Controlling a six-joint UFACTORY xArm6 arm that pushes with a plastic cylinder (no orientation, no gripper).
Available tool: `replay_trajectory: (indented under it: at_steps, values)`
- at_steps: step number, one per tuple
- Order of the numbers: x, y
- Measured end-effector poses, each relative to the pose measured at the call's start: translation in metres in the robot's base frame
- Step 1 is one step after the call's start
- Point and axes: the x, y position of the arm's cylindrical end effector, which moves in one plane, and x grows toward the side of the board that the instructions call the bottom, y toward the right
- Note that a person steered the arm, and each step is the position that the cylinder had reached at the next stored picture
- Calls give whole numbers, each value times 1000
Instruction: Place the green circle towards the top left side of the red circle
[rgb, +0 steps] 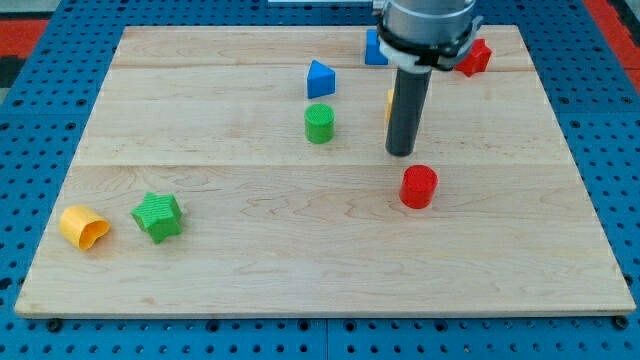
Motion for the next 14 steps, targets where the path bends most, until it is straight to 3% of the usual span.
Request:
replay_trajectory:
  at_steps: [1, 3, 6, 7, 9, 10, 11, 12, 14]
  values:
    - [-31, 1]
    - [-44, -1]
    - [-51, -104]
    - [-38, -108]
    - [-29, -172]
    - [-5, -157]
    - [-4, -78]
    - [-4, -39]
    - [-3, -61]
